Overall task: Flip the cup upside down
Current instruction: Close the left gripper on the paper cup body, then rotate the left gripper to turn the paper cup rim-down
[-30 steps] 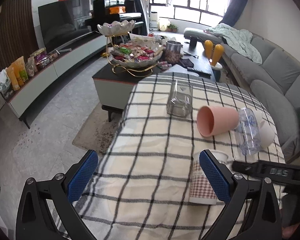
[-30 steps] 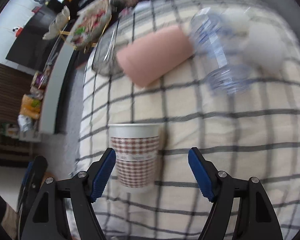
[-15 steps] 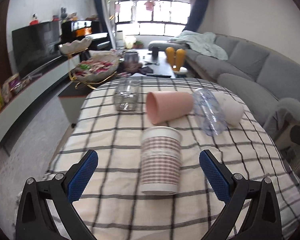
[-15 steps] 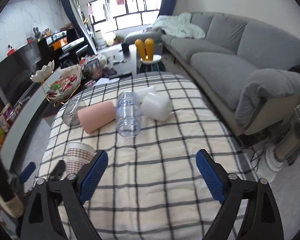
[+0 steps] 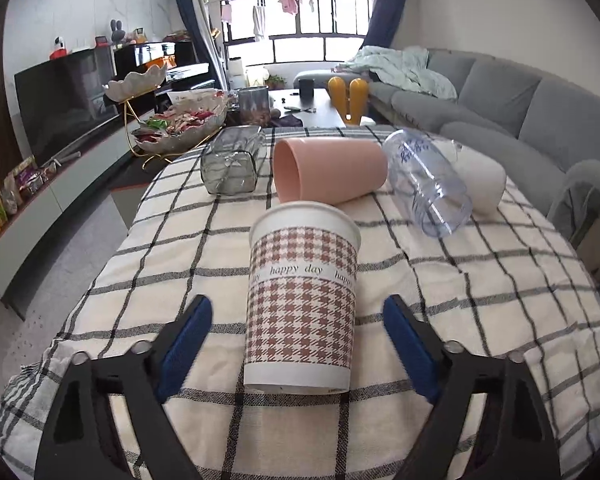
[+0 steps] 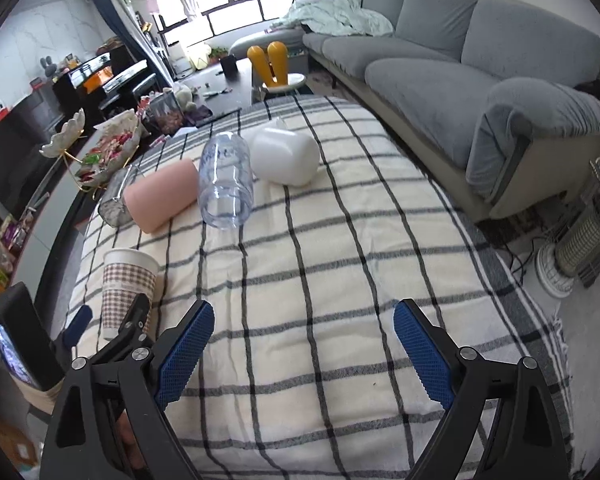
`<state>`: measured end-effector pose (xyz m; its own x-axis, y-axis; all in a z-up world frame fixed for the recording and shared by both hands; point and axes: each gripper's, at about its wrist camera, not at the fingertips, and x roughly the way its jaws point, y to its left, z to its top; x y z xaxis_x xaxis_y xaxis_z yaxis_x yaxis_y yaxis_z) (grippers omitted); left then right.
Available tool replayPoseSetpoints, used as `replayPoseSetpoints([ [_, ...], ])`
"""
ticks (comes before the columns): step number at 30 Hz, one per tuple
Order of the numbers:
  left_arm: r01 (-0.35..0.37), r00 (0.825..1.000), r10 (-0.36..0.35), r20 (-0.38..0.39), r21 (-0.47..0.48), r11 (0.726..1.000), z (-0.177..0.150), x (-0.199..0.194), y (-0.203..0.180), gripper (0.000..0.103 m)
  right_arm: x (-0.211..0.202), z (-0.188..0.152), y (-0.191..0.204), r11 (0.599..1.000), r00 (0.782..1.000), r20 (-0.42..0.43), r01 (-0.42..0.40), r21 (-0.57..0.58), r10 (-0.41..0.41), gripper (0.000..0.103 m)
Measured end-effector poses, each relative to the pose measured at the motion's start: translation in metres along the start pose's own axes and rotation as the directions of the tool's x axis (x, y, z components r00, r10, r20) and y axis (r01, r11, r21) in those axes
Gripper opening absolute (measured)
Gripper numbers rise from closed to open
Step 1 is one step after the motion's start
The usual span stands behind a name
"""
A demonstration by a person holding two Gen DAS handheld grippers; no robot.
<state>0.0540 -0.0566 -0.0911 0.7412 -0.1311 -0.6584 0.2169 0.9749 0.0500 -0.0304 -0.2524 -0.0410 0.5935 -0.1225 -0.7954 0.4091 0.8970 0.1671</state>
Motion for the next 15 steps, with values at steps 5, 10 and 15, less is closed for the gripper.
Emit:
replayPoseSetpoints([
  [5, 0.002, 1.0, -0.001, -0.029, 0.008, 1.0, -0.003, 0.009, -0.002, 0.07, 0.005, -0.002, -0.001, 1.0, 1.0, -0.025, -0.012, 0.009, 0.012, 0.092],
  [10, 0.01, 0.999, -0.01, -0.041, 0.011, 1.0, -0.003, 0.012, -0.002, 0.06, 0.004, -0.003, 0.0, 1.0, 1.0, -0.021, -0.014, 0.007, 0.014, 0.092],
  [15, 0.014, 1.0, -0.014, -0.028, -0.002, 1.0, 0.0, 0.005, 0.0, 0.059, 0.0, -0.001, 0.0, 1.0, 1.0, -0.008, -0.015, 0.004, 0.015, 0.092],
])
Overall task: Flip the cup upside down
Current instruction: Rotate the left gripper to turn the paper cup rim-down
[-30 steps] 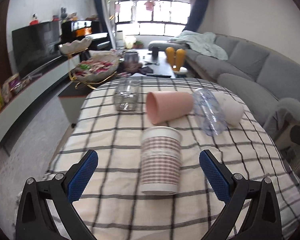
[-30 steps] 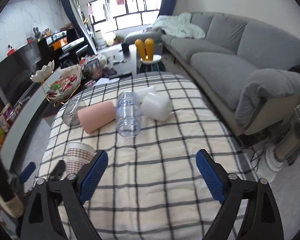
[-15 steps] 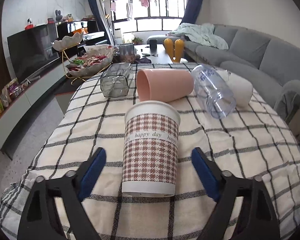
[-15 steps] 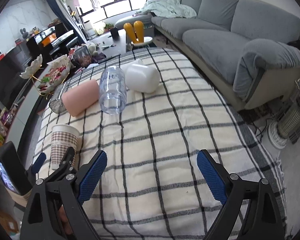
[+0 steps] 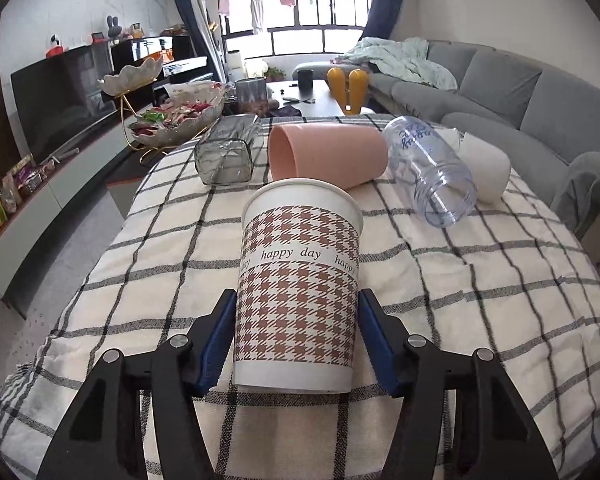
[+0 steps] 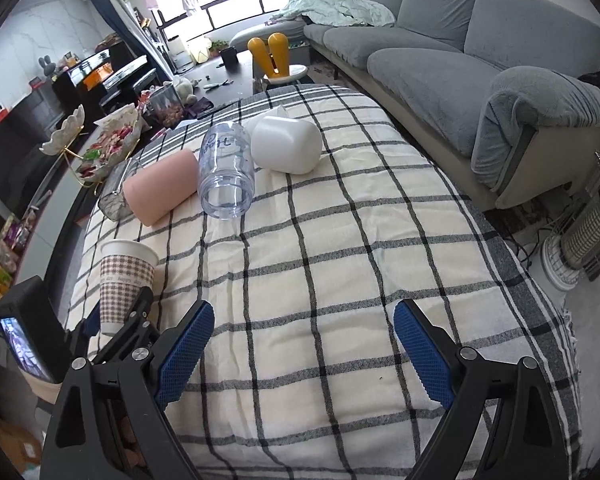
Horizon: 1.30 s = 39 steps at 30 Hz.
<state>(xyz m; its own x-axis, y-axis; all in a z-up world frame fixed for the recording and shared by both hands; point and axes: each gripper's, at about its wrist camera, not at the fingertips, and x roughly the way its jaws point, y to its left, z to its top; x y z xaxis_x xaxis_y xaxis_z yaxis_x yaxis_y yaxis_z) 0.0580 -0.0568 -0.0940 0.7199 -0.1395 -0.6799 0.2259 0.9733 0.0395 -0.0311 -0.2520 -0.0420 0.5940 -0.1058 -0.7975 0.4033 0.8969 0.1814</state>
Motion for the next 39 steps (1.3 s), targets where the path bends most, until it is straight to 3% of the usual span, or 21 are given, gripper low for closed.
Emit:
replayPoseSetpoints([
  [4, 0.018, 0.999, -0.018, -0.03, 0.007, 1.0, 0.009, -0.012, 0.0, 0.059, -0.007, 0.004, 0.0, 1.0, 1.0, 0.02, 0.003, -0.004, -0.003, 0.092],
  [8, 0.037, 0.99, -0.027, -0.135, 0.074, 0.997, 0.024, -0.023, -0.008, 0.059, -0.015, 0.014, -0.005, 1.0, 1.0, 0.015, 0.001, 0.021, -0.002, 0.092],
  [11, 0.093, 0.966, -0.055, -0.253, 0.141, 0.986, 0.04, -0.029, -0.02, 0.059, -0.018, 0.026, -0.013, 0.998, 0.999, -0.039, -0.011, 0.068, 0.013, 0.092],
  [12, 0.111, 0.95, -0.05, -0.308, 0.185, 0.976, 0.046, -0.031, -0.028, 0.059, -0.019, 0.029, -0.017, 0.995, 0.998, -0.061, -0.025, 0.096, 0.031, 0.092],
  [14, 0.164, 0.912, -0.059, -0.406, 0.229, 0.96, 0.055, -0.033, -0.04, 0.058, -0.018, 0.036, -0.024, 0.987, 0.992, -0.105, -0.053, 0.153, 0.07, 0.092],
  [16, 0.209, 0.85, -0.02, -0.527, 0.301, 0.93, 0.062, -0.031, -0.055, 0.058, -0.017, 0.042, -0.03, 0.977, 0.987, -0.129, -0.072, 0.202, 0.099, 0.092],
  [19, 0.27, 0.736, 0.029, -0.677, 0.332, 0.904, 0.069, -0.024, -0.069, 0.058, -0.016, 0.052, -0.036, 0.964, 0.983, -0.142, -0.075, 0.254, 0.114, 0.092],
  [20, 0.296, 0.684, 0.045, -0.729, 0.333, 0.895, 0.071, -0.02, -0.075, 0.058, -0.014, 0.056, -0.039, 0.959, 0.982, -0.147, -0.078, 0.274, 0.122, 0.092],
  [23, 0.328, 0.587, 0.085, -0.805, 0.332, 0.884, 0.074, -0.01, -0.09, 0.058, -0.007, 0.064, -0.047, 0.947, 0.977, -0.164, -0.08, 0.311, 0.136, 0.092],
  [24, 0.34, 0.545, 0.096, -0.833, 0.324, 0.883, 0.075, -0.003, -0.096, 0.058, -0.003, 0.067, -0.051, 0.942, 0.975, -0.17, -0.084, 0.325, 0.146, 0.092],
  [27, 0.352, 0.487, 0.163, -0.858, 0.364, 0.863, 0.076, 0.012, -0.11, 0.058, 0.01, 0.075, -0.062, 0.927, 0.968, -0.19, -0.083, 0.365, 0.161, 0.092],
  [29, 0.354, 0.438, 0.223, -0.871, 0.396, 0.847, 0.072, 0.027, -0.118, 0.059, 0.02, 0.079, -0.069, 0.922, 0.966, -0.2, -0.076, 0.38, 0.162, 0.092],
  [31, 0.35, 0.406, 0.263, -0.875, 0.414, 0.84, 0.07, 0.04, -0.123, 0.059, 0.03, 0.082, -0.074, 0.917, 0.963, -0.211, -0.074, 0.393, 0.168, 0.092],
  [35, 0.345, 0.397, 0.317, -0.861, 0.46, 0.818, 0.07, 0.057, -0.137, 0.059, 0.053, 0.081, -0.084, 0.902, 0.951, -0.242, -0.074, 0.425, 0.192, 0.092],
  [38, 0.369, 0.365, 0.331, -0.87, 0.462, 0.807, 0.064, 0.066, -0.143, 0.06, 0.065, 0.079, -0.089, 0.893, 0.942, -0.264, -0.073, 0.444, 0.208, 0.092],
  [39, 0.369, 0.363, 0.337, -0.869, 0.466, 0.804, 0.063, 0.068, -0.143, 0.06, 0.067, 0.078, -0.091, 0.892, 0.941, -0.266, -0.072, 0.446, 0.209, 0.092],
])
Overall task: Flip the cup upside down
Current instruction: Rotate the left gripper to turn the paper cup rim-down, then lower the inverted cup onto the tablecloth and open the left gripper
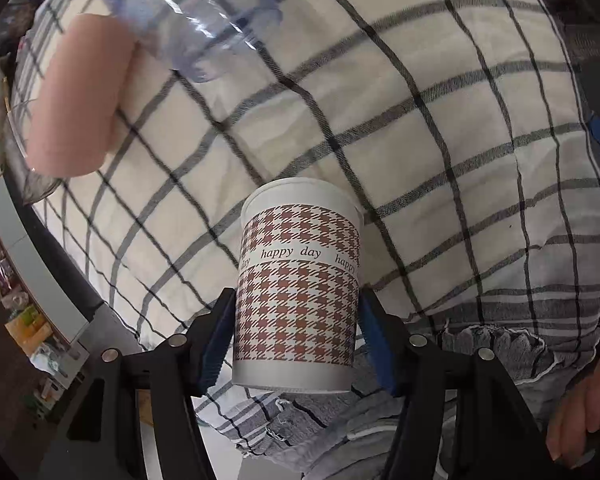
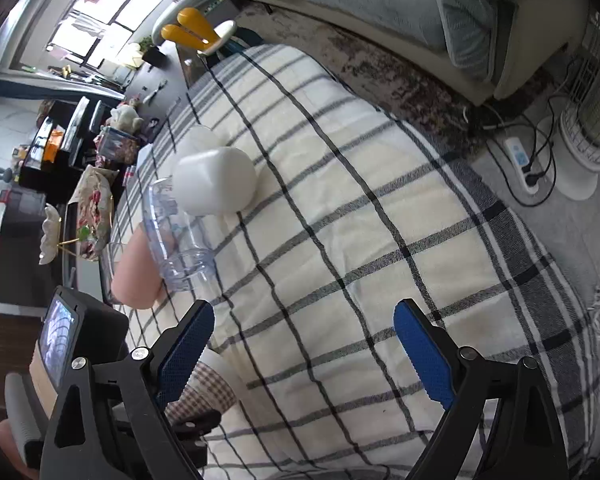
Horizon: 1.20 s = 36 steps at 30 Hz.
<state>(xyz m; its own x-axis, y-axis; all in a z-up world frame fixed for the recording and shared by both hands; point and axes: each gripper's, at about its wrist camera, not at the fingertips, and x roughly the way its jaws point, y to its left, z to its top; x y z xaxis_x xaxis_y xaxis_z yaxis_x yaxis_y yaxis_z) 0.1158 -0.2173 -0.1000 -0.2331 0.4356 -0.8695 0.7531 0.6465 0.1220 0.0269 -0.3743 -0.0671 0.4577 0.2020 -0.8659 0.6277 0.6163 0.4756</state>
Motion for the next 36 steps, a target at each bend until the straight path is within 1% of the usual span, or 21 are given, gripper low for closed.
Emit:
replayPoseSetpoints([
  [3, -0.01, 1.0, 0.01, 0.005, 0.001, 1.0, 0.005, 0.004, -0.001, 0.062, 0.003, 0.002, -0.005, 1.0, 1.0, 0.001, 0.006, 0.011, -0.006, 0.092],
  [4, -0.017, 1.0, 0.017, 0.012, -0.002, 1.0, 0.007, 0.003, 0.0, 0.065, 0.003, 0.002, -0.005, 1.0, 1.0, 0.0, 0.007, 0.013, -0.007, 0.092],
  [5, -0.022, 1.0, 0.022, 0.017, -0.01, 1.0, 0.008, 0.004, 0.002, 0.07, 0.003, 0.002, -0.005, 1.0, 1.0, 0.001, 0.01, 0.014, -0.01, 0.092],
  [6, -0.02, 1.0, 0.02, 0.024, -0.016, 1.0, 0.009, 0.003, 0.002, 0.072, 0.002, 0.002, -0.006, 1.0, 1.0, 0.002, 0.012, 0.013, -0.012, 0.092],
  [10, -0.005, 0.998, 0.006, 0.066, -0.013, 1.0, -0.002, -0.003, 0.003, 0.072, -0.003, -0.001, -0.002, 1.0, 1.0, 0.013, 0.017, -0.006, -0.017, 0.092],
  [12, 0.017, 0.995, -0.013, 0.101, -0.034, 0.999, -0.011, -0.01, 0.008, 0.072, -0.009, -0.003, 0.002, 1.0, 1.0, 0.023, 0.018, -0.022, -0.017, 0.092],
  [16, 0.046, 0.983, -0.032, 0.18, -0.073, 0.996, -0.028, -0.018, 0.016, 0.072, -0.025, -0.009, 0.013, 0.997, 0.998, 0.05, 0.037, -0.064, -0.034, 0.092],
  [20, 0.105, 0.957, -0.069, 0.281, -0.115, 0.988, -0.056, -0.026, 0.024, 0.072, -0.046, -0.018, 0.027, 0.989, 0.992, 0.1, 0.084, -0.119, -0.072, 0.092],
  [23, 0.161, 0.921, -0.091, 0.379, -0.156, 0.975, -0.082, -0.031, 0.03, 0.072, -0.062, -0.029, 0.041, 0.977, 0.985, 0.142, 0.123, -0.176, -0.099, 0.092],
  [24, 0.188, 0.903, -0.099, 0.418, -0.176, 0.966, -0.095, -0.033, 0.035, 0.072, -0.068, -0.034, 0.047, 0.97, 0.981, 0.16, 0.14, -0.199, -0.109, 0.092],
  [25, 0.207, 0.891, -0.105, 0.442, -0.189, 0.96, -0.102, -0.034, 0.038, 0.072, -0.072, -0.038, 0.052, 0.965, 0.978, 0.174, 0.151, -0.215, -0.114, 0.092],
  [26, 0.236, 0.873, -0.114, 0.474, -0.206, 0.95, -0.111, -0.036, 0.042, 0.072, -0.077, -0.042, 0.056, 0.96, 0.975, 0.187, 0.16, -0.231, -0.117, 0.092],
  [27, 0.273, 0.85, -0.123, 0.513, -0.229, 0.934, -0.124, -0.037, 0.047, 0.072, -0.081, -0.047, 0.063, 0.953, 0.972, 0.204, 0.168, -0.251, -0.118, 0.092],
  [29, 0.318, 0.814, -0.129, 0.566, -0.25, 0.914, -0.14, -0.041, 0.051, 0.072, -0.09, -0.057, 0.073, 0.94, 0.966, 0.233, 0.179, -0.289, -0.112, 0.092],
  [30, 0.338, 0.79, -0.121, 0.601, -0.262, 0.904, -0.15, -0.044, 0.051, 0.072, -0.094, -0.062, 0.079, 0.931, 0.96, 0.254, 0.195, -0.31, -0.116, 0.092],
  [31, 0.347, 0.774, -0.109, 0.624, -0.274, 0.897, -0.158, -0.045, 0.053, 0.072, -0.098, -0.068, 0.085, 0.921, 0.954, 0.275, 0.208, -0.329, -0.117, 0.092],
  [32, 0.36, 0.752, -0.09, 0.653, -0.294, 0.885, -0.169, -0.044, 0.057, 0.072, -0.101, -0.072, 0.089, 0.913, 0.949, 0.292, 0.218, -0.345, -0.116, 0.092],
  [35, 0.392, 0.71, -0.049, 0.703, -0.336, 0.856, -0.188, -0.038, 0.062, 0.075, -0.111, -0.091, 0.106, 0.88, 0.928, 0.358, 0.251, -0.403, -0.101, 0.092],
  [36, 0.407, 0.694, -0.03, 0.719, -0.358, 0.84, -0.195, -0.033, 0.066, 0.075, -0.113, -0.096, 0.109, 0.873, 0.923, 0.374, 0.256, -0.415, -0.093, 0.092],
])
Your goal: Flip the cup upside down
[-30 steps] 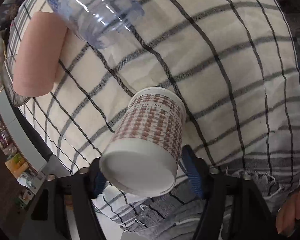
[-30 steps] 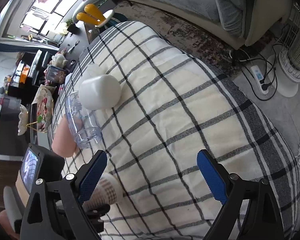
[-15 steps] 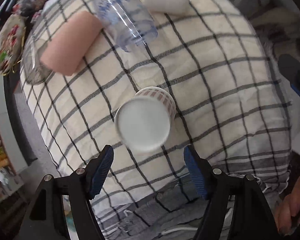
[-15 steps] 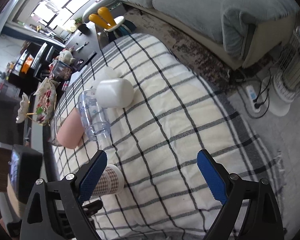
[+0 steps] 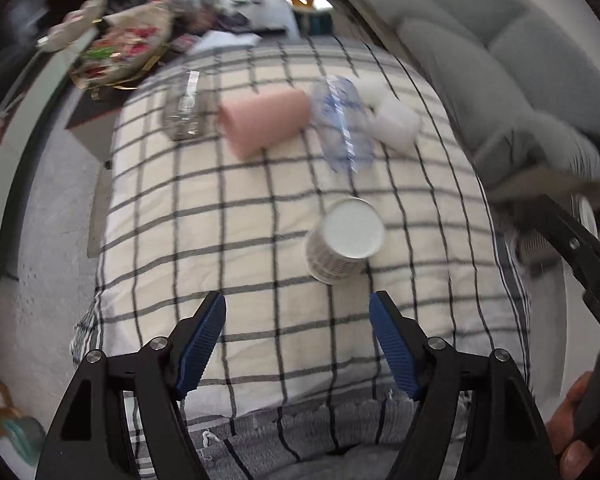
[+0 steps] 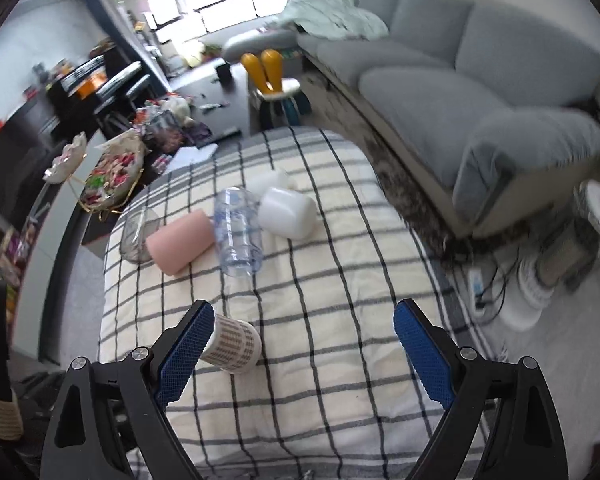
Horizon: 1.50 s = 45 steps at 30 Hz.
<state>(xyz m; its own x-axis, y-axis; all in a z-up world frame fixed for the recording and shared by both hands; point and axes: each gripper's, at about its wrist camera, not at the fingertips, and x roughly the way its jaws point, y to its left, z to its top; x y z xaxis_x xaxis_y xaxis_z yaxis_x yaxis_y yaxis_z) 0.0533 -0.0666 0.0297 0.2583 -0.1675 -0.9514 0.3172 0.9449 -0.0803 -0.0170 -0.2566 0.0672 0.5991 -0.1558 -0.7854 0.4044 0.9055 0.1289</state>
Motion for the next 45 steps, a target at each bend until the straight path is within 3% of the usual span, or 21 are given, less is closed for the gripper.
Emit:
replayPoseSetpoints([
  [6, -0.019, 0.988, 0.032, 0.152, -0.087, 0.996, -0.02, -0.006, 0.03, 0.075, -0.008, -0.017, 0.025, 0.997, 0.996, 0.09, 0.001, -0.083, 0.006, 0.092],
  [10, -0.087, 0.953, 0.108, 0.283, -0.089, 0.992, -0.034, -0.014, 0.035, 0.082, -0.008, -0.031, 0.036, 0.991, 0.991, 0.13, 0.002, -0.131, 0.015, 0.092],
  [14, -0.124, 0.91, 0.157, 0.384, -0.111, 0.986, -0.048, -0.021, 0.043, 0.085, -0.012, -0.043, 0.046, 0.987, 0.984, 0.178, 0.001, -0.162, 0.029, 0.092],
  [22, -0.195, 0.788, 0.278, 0.55, -0.205, 0.959, -0.075, -0.038, 0.052, 0.093, -0.021, -0.063, 0.058, 0.975, 0.961, 0.273, 0.019, -0.223, 0.043, 0.094],
  [28, -0.207, 0.729, 0.311, 0.61, -0.237, 0.949, -0.086, -0.045, 0.051, 0.097, -0.016, -0.072, 0.053, 0.977, 0.966, 0.251, -0.001, -0.213, 0.056, 0.094],
  [37, -0.207, 0.747, 0.304, 0.591, -0.227, 0.952, -0.089, -0.038, 0.047, 0.097, -0.016, -0.076, 0.046, 0.98, 0.964, 0.261, -0.001, -0.2, 0.054, 0.094],
  [45, -0.206, 0.746, 0.298, 0.595, -0.22, 0.954, -0.091, -0.038, 0.044, 0.097, -0.018, -0.077, 0.045, 0.98, 0.962, 0.268, -0.003, -0.201, 0.058, 0.094],
])
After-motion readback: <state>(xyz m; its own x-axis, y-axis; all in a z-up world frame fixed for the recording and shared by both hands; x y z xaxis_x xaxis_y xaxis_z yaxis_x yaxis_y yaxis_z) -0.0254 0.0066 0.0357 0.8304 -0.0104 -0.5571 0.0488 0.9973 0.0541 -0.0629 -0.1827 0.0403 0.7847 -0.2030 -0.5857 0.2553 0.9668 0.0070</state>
